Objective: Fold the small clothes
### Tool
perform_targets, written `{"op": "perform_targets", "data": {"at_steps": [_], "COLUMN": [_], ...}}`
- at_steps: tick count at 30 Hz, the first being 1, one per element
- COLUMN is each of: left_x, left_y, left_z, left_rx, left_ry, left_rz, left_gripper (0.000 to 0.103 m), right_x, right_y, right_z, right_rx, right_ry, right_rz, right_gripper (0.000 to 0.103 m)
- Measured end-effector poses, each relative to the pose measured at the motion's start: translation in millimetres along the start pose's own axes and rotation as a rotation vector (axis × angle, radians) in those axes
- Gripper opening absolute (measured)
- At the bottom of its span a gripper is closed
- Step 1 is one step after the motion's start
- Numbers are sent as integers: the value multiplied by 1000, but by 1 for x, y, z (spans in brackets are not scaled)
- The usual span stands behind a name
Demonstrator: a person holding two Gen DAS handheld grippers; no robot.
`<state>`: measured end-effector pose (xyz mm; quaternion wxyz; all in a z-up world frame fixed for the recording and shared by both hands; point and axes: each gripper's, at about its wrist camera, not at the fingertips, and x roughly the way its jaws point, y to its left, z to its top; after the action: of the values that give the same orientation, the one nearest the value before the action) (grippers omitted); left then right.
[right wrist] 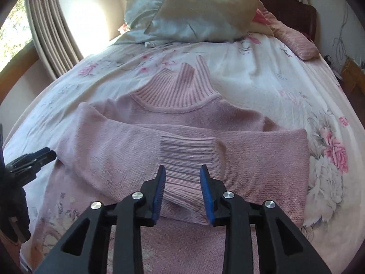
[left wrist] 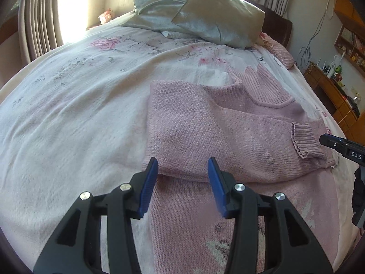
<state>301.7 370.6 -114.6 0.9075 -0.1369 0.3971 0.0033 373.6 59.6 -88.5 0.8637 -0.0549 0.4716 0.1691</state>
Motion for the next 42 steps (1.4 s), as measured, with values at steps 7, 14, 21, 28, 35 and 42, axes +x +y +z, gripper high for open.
{"op": "perform_targets", "data": {"at_steps": [7,14,21,28,35,42], "left_x": [24,52,52,40,40,50], "left_y": [-20,-16,-13,-21,-37,-31], "left_z": [11,10,9,9,2,-3], "left_rx": [13,-1,-1,-17,43,38], "left_ry": [43,88,81,64,69,73], "left_rz": [-5,17,4,19,15,11], "left_gripper": [46,47,47,47,49,50], "right_x": [44,34,-21,-17,-2,-17], "right_y": [36,6,-80,-154,-160,-160], "right_z": [-4,-8,-14,-50,-57,-62], "right_rx": [-119,-5,230,430,485,491], "right_ry": [127,102,-20,0,28,-30], "right_rz": [-85,-27,25,179,263,329], "right_gripper": [41,12,11,31,44,53]}}
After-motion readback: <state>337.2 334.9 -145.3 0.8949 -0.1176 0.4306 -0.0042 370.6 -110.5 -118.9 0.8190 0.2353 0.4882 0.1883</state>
